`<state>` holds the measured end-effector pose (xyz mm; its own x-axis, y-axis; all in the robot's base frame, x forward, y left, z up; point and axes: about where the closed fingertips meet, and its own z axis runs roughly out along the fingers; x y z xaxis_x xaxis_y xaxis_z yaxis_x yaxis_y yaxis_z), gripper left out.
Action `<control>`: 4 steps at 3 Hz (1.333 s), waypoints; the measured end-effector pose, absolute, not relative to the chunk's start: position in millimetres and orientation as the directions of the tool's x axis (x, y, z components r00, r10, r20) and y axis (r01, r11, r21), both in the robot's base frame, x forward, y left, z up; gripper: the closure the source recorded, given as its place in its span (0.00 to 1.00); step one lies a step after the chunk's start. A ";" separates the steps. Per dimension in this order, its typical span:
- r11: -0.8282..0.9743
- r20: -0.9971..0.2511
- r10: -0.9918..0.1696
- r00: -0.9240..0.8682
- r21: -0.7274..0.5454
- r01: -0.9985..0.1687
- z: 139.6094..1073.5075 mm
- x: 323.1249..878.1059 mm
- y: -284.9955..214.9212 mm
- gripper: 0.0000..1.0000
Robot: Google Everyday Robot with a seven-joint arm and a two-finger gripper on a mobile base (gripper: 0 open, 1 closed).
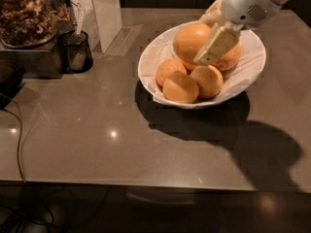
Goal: Pick orange from white bowl
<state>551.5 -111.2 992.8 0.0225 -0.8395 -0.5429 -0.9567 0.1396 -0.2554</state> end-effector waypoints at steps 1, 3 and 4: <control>0.162 -0.632 -0.773 0.063 -0.291 -0.943 1004.3 527.1 -121.0 1.00; 0.264 -0.728 -0.676 0.118 -0.388 -0.883 1028.8 463.2 -149.1 1.00; 0.268 -0.728 -0.676 0.118 -0.392 -0.880 1031.2 460.3 -151.3 1.00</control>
Offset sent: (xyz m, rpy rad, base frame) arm -0.1034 -0.0558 0.0361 0.3406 -0.2209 -0.0646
